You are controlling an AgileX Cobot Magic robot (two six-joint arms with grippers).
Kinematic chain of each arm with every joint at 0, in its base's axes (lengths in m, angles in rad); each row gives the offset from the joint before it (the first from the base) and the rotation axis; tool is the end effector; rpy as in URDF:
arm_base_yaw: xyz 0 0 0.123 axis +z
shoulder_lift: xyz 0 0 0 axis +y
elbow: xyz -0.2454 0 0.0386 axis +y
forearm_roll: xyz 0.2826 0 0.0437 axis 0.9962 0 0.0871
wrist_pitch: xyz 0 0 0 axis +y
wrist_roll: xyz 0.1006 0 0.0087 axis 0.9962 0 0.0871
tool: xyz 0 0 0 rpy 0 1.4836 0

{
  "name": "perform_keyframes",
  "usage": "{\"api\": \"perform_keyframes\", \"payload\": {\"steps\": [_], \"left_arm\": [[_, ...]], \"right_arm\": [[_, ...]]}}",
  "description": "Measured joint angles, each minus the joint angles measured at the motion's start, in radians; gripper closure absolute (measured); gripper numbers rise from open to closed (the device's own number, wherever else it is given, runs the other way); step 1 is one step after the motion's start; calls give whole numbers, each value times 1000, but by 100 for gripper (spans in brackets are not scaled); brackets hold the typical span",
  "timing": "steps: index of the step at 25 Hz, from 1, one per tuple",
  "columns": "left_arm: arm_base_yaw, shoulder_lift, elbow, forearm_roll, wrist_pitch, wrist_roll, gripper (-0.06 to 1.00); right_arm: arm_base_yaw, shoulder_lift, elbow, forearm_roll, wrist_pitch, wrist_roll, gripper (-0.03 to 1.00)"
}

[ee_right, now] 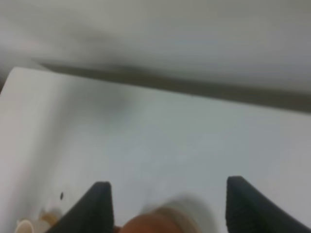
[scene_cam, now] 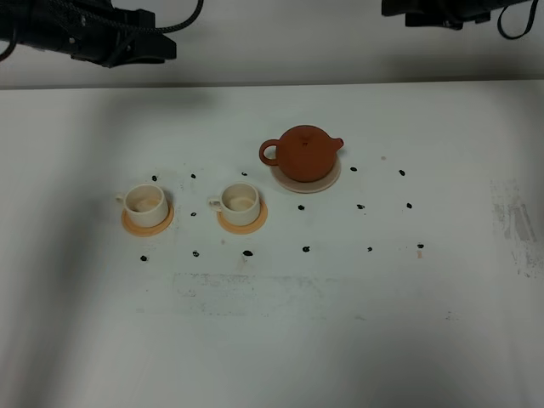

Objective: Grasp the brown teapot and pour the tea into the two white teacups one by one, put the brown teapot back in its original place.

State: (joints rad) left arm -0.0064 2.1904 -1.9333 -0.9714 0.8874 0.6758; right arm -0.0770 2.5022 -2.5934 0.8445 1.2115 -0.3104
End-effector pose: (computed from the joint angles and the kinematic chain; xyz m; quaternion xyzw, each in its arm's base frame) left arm 0.5132 -0.0680 0.2164 0.1041 0.8707 -0.3276 0.3517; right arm 0.5472 0.0287 0.2522 -0.0656 0.8777 0.3539 0.3163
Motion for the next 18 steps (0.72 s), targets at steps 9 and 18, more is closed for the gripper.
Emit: {"api": "perform_keyframes", "payload": {"steps": [9,18], "left_arm": [[-1,-167,0,146,6,-2,78],[-1,-293,0,258,53,-2,78]], "right_arm": [[4,-155,-16,-11,7,-5,48],[44,-164,-6,-244,12,-23,53]]}}
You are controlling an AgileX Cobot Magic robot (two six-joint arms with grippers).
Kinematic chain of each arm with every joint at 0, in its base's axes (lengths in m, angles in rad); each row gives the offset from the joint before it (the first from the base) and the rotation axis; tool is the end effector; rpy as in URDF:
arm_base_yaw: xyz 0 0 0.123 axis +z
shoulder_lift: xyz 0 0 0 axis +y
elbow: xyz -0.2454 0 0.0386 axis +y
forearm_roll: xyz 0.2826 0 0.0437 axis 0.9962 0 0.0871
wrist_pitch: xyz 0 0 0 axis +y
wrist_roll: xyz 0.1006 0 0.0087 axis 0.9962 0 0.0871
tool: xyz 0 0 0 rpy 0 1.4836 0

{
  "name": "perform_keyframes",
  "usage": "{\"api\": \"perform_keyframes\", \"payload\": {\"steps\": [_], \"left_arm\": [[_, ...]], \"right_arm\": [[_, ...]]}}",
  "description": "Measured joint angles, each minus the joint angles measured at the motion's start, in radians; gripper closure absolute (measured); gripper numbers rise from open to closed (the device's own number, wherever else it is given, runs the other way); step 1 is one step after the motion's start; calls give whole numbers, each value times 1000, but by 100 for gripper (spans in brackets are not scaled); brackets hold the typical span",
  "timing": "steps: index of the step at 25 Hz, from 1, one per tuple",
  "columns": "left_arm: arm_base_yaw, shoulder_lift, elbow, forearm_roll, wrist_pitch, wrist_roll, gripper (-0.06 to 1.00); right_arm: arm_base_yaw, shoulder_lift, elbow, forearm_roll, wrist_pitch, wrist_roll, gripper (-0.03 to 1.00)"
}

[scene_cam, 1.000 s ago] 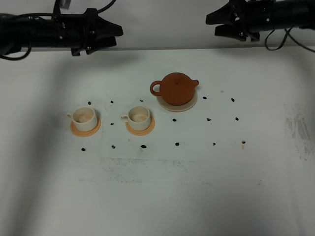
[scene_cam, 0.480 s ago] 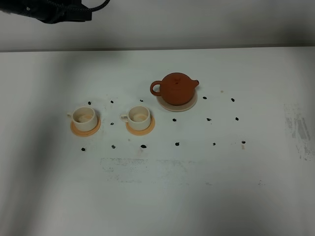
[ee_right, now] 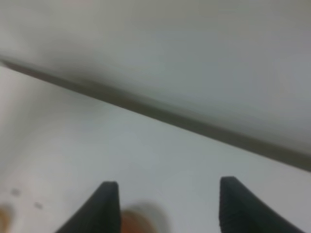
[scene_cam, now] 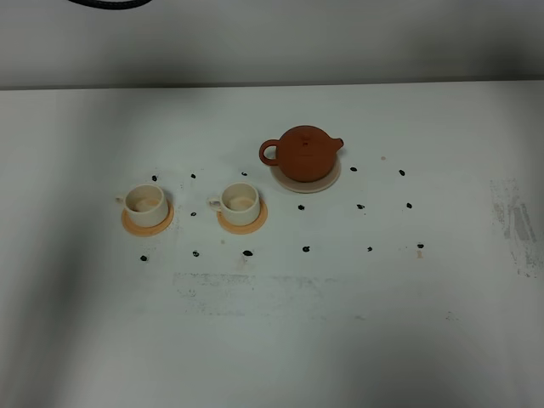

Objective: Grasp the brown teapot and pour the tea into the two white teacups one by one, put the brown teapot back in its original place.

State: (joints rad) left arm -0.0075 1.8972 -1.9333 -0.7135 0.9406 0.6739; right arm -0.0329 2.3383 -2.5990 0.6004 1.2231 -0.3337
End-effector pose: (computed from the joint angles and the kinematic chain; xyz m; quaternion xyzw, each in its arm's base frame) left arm 0.4622 -0.0569 0.3430 0.2086 0.8505 -0.2067 0.4363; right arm 0.5204 0.0366 0.3259 -0.1346 0.8879 0.2314 0.3740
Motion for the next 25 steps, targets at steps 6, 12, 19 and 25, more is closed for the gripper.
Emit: {"api": "perform_keyframes", "payload": {"steps": [6,12,19,25], "left_arm": [[0,-97,85,107,21,-30,79],[0,-303,338,215,-97,-36,79],[0,-627,681,376,-206,-93,79],[0,-912,943,471,-188,-236,79]], "right_arm": [[25,-132,147,-202,3,27,54],[25,-264,234,-232,2,47,54],[25,-383,408,-254,1,54,54],[25,-500,668,-136,1,-78,56]]}}
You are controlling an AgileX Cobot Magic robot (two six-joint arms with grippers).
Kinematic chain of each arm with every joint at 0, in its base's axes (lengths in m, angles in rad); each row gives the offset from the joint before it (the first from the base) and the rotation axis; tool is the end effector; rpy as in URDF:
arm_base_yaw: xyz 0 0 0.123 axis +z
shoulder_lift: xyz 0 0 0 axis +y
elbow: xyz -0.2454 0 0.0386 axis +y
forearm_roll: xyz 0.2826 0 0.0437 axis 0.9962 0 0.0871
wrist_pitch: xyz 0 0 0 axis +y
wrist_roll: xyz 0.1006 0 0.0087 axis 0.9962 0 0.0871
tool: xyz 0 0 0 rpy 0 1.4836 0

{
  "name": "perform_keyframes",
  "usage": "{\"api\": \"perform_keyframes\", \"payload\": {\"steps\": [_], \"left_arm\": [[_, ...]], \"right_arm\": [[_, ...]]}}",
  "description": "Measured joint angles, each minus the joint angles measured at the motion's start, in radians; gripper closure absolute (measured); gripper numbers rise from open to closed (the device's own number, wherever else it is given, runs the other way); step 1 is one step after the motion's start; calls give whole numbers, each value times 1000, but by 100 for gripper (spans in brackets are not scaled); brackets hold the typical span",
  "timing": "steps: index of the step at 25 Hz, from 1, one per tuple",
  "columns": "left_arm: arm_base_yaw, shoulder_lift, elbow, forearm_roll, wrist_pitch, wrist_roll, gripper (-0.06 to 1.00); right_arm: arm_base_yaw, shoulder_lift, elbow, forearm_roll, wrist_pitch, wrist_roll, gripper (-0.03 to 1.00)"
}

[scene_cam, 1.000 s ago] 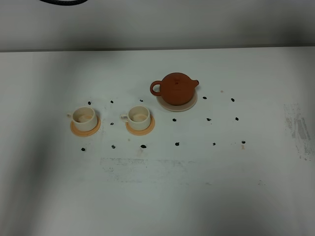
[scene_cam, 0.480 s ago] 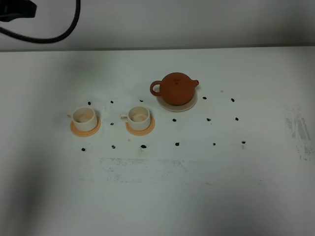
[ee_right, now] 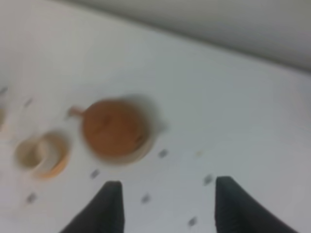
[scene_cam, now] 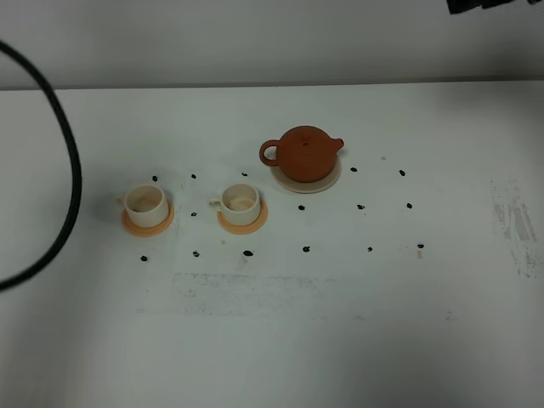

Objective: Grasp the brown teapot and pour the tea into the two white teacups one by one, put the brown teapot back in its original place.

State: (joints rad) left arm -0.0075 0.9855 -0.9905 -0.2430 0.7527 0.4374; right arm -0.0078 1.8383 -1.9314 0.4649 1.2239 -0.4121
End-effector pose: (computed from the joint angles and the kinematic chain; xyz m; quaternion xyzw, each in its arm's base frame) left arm 0.2583 -0.0186 0.3340 0.1547 0.8791 -0.0176 0.4505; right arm 0.4286 0.0392 0.3419 -0.1699 0.9242 0.1717 0.2958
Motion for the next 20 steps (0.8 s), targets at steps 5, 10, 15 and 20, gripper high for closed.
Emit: {"api": "perform_keyframes", "payload": {"steps": [5,10,15,20], "left_arm": [[0,-266,147,12,87,-55,79],[0,-463,241,17,284,-88,79],[0,-625,330,22,406,-110,79],[0,-769,394,24,442,-146,79]], "right_arm": [[0,-83,197,109,-19,-106,59],[9,-103,263,137,-62,-133,59],[100,-120,322,154,-116,-164,60],[183,-124,400,147,-247,-170,60]]}}
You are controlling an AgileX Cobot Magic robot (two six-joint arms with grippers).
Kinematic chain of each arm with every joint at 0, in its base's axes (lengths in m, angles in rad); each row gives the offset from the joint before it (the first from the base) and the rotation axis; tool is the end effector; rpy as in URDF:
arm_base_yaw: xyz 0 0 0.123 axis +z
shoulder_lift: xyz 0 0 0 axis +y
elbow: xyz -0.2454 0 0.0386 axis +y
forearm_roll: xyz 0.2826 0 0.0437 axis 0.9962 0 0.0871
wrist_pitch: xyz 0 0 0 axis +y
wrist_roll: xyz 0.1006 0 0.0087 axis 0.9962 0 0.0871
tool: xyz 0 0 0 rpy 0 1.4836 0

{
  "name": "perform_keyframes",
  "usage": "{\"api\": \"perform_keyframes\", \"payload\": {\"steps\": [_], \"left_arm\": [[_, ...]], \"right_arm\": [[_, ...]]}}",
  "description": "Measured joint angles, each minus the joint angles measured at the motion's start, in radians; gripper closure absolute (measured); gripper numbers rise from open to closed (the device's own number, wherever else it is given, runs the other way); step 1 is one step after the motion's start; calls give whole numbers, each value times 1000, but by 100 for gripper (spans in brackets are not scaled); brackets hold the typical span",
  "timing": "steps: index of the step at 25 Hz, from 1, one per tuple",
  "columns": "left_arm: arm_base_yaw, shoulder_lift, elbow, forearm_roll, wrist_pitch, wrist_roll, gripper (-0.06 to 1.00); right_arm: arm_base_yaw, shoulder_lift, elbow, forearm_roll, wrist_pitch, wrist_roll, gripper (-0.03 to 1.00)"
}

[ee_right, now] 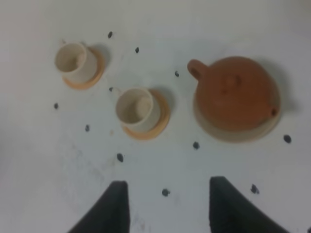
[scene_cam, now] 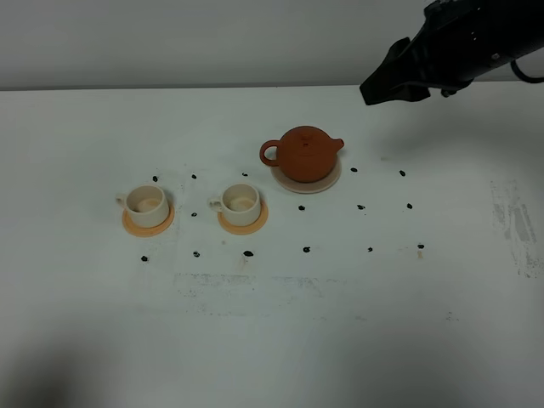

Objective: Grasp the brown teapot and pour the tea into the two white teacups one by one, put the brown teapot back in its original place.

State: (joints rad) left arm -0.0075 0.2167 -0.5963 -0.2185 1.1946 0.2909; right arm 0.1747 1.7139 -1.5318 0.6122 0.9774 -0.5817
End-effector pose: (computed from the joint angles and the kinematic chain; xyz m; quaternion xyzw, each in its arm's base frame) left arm 0.0891 -0.0210 0.2935 0.1397 0.8962 -0.0504 0.4180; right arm 0.3941 0.1184 0.2786 -0.2467 0.8963 0.2303 0.2877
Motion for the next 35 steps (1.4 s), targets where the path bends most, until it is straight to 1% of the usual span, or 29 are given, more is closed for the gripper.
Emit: {"api": "perform_keyframes", "payload": {"steps": [5,8,11,15,18,22,25,29,35], "left_arm": [[0,-91,9,16,2,-59,79],[0,-125,19,18,2,-68,79],[0,-147,58,32,2,-88,79],[0,-151,90,34,0,-119,79],[0,-151,105,37,-39,-122,79],[0,-150,135,46,-111,-137,79],[0,-150,138,64,-124,-159,79],[0,-150,138,66,-126,-165,79],[0,-175,138,67,-127,-166,79]], "right_arm": [[10,-2,119,-25,-184,0,60],[10,-11,179,-37,-284,0,60],[10,-23,219,-38,-358,1,60],[10,-24,240,-59,-432,1,60],[10,-24,259,-72,-490,1,60],[10,-24,275,-84,-549,1,60],[10,-24,278,-87,-587,0,60],[10,-24,278,-88,-624,-10,60],[10,-24,278,-88,-630,-16,60]]}}
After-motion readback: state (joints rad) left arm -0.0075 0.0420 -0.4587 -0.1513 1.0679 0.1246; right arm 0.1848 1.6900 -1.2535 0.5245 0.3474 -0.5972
